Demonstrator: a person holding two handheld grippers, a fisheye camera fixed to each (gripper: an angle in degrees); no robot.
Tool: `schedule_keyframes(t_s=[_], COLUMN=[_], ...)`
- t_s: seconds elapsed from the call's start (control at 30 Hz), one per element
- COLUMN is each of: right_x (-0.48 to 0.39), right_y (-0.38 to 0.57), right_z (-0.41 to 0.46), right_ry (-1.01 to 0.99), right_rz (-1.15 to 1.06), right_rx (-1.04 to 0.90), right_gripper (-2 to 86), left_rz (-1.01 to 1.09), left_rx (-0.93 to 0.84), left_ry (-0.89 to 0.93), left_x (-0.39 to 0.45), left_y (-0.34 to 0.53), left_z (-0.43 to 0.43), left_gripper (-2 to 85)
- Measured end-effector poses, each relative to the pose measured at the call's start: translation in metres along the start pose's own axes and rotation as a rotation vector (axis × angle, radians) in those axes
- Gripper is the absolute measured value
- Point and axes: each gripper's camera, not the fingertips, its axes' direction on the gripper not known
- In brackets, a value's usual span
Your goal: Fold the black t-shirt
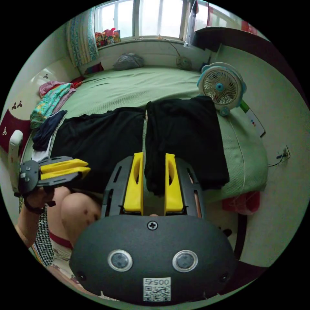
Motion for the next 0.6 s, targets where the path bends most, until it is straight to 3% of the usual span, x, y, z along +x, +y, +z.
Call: schedule_keyframes(t_s=[0.37, 0.5, 0.6], right_x=[0.042, 0.045, 0.047], right_y=[0.002, -0.008, -0.023], right_z=[-0.023, -0.008, 0.006], right_ry=[-0.022, -0.019, -0.013], right_rz=[0.011, -0.017, -0.045], right_rx=[0.033, -0.01, -0.035], right_gripper=[7.2, 7.8, 8.1], left_rz=[0.064, 0.046, -0.001], left_rx=[-0.066, -0.045, -0.038], left_ry=[-0.119, -0.161, -0.079], left_x=[0.089, 0.094, 0.084], left_y=[-0.004, 0.002, 0.009], left_z=[0.087, 0.092, 0.082], left_gripper=[13.5, 10.3, 5.2])
